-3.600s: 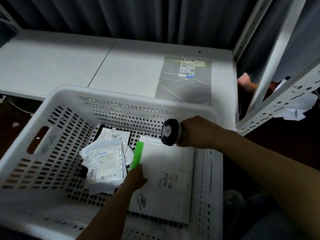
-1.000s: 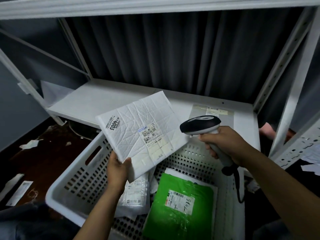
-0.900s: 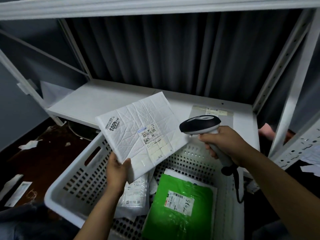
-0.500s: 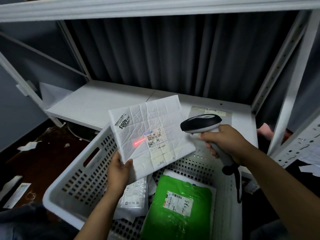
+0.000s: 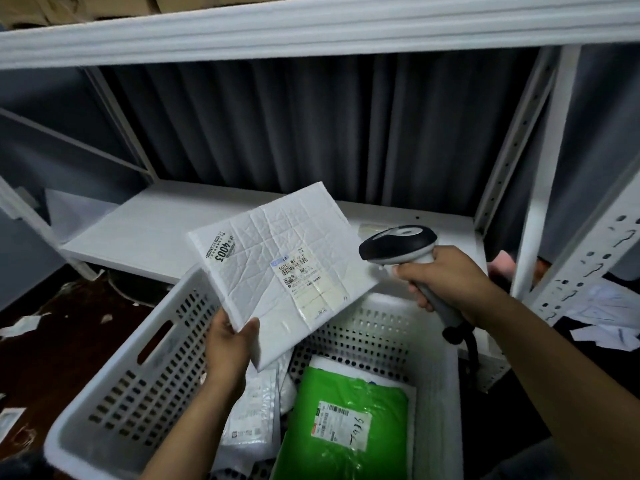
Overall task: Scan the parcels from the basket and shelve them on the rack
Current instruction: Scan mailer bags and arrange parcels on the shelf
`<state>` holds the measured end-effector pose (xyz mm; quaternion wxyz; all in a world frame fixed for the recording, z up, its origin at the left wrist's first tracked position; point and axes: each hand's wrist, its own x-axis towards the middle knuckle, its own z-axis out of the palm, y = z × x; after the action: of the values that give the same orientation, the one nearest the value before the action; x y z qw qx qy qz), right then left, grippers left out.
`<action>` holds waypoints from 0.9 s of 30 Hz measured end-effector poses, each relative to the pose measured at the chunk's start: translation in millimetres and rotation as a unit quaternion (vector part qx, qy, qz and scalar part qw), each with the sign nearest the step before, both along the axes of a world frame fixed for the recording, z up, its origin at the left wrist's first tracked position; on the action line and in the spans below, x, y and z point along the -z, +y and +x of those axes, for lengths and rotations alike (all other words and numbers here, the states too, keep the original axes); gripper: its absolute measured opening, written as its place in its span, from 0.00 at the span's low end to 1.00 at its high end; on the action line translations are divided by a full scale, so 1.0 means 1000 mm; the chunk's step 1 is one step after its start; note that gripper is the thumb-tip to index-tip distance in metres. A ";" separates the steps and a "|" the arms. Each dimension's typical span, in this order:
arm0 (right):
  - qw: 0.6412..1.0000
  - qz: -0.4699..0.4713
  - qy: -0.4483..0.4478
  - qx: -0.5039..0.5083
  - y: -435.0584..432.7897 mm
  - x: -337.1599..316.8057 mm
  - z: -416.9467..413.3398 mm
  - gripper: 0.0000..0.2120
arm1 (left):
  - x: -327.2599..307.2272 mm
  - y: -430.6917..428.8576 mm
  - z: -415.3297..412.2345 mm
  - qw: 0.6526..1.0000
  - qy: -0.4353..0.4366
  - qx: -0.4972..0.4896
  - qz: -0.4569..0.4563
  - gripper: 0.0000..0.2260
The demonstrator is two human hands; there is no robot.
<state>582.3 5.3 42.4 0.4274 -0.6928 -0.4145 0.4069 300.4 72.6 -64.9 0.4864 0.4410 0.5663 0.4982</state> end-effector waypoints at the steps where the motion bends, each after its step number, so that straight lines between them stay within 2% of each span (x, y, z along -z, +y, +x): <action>1: 1.000 0.003 -0.007 0.016 0.000 -0.002 0.010 0.07 | -0.002 0.007 0.013 1.000 -0.009 0.007 -0.004 0.14; 5: 0.995 0.011 -0.035 0.094 0.004 -0.003 0.050 0.07 | -0.011 0.030 0.079 0.996 -0.049 0.047 -0.054 0.15; 9: 0.984 0.024 -0.023 0.177 0.012 0.002 0.082 0.10 | -0.002 0.051 0.157 0.982 -0.104 0.077 -0.134 0.18; 16: 0.968 0.037 0.039 0.244 0.029 0.021 0.107 0.09 | 0.046 0.088 0.263 0.981 -0.082 0.025 -0.174 0.14; 19: 0.968 0.038 0.050 0.245 0.037 0.032 0.107 0.10 | 0.064 0.099 0.293 0.983 -0.071 0.019 -0.166 0.22; 21: 0.969 0.038 0.057 0.238 0.041 0.035 0.108 0.09 | 0.071 0.105 0.307 0.982 -0.078 0.015 -0.172 0.23; 23: 0.971 0.033 0.061 0.230 0.043 0.035 0.111 0.08 | 0.079 0.110 0.312 0.978 -0.042 0.023 -0.201 0.24; 24: 0.972 0.028 0.060 0.226 0.045 0.034 0.113 0.08 | 0.085 0.115 0.313 0.974 -0.006 0.038 -0.222 0.23; 26: 0.974 0.011 0.046 0.220 0.047 0.034 0.115 0.08 | 0.089 0.122 0.308 0.958 0.063 0.119 -0.255 0.09; 27: 0.975 0.003 0.037 0.217 0.049 0.035 0.116 0.07 | 0.087 0.123 0.305 0.947 0.083 0.159 -0.266 0.06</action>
<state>698.1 54.0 7.4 0.5223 -0.7498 -0.2392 0.3284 605.2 195.4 -152.2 0.6104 0.4201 0.6387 0.2074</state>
